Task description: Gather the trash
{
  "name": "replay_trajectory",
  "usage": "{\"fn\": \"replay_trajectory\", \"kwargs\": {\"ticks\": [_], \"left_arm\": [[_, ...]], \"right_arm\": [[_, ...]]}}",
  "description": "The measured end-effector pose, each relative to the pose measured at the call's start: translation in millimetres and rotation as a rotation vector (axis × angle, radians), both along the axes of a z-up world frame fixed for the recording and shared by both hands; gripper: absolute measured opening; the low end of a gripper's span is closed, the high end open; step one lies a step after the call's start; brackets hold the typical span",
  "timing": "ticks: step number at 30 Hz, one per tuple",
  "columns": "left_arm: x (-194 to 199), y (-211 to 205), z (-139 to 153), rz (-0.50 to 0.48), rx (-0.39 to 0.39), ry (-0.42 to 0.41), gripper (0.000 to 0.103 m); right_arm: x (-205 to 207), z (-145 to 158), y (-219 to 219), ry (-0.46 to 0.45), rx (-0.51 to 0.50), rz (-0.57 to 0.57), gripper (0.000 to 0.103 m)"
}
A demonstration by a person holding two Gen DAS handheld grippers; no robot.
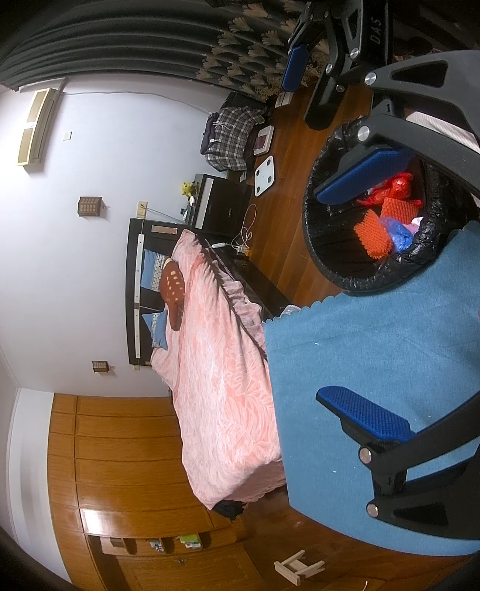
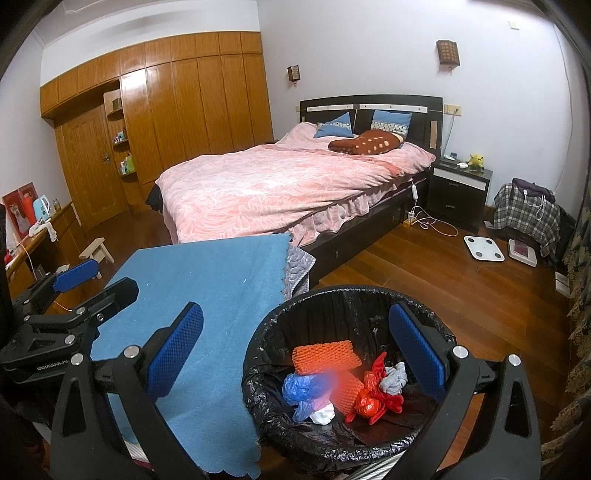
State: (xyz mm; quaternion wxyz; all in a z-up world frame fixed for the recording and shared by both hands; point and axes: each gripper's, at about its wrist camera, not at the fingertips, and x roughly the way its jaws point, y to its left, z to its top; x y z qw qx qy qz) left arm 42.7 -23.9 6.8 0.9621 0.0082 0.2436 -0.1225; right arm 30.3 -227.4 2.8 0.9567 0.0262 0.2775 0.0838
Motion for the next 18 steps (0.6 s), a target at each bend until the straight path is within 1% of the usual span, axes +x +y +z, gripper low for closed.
{"fn": "replay_trajectory", "kwargs": {"ticks": [18], "left_arm": [[0.3, 1.3, 0.6, 0.0, 0.001, 0.002, 0.097]], "right_arm": [[0.3, -0.6, 1.0, 0.003, 0.0, 0.0, 0.098]]}}
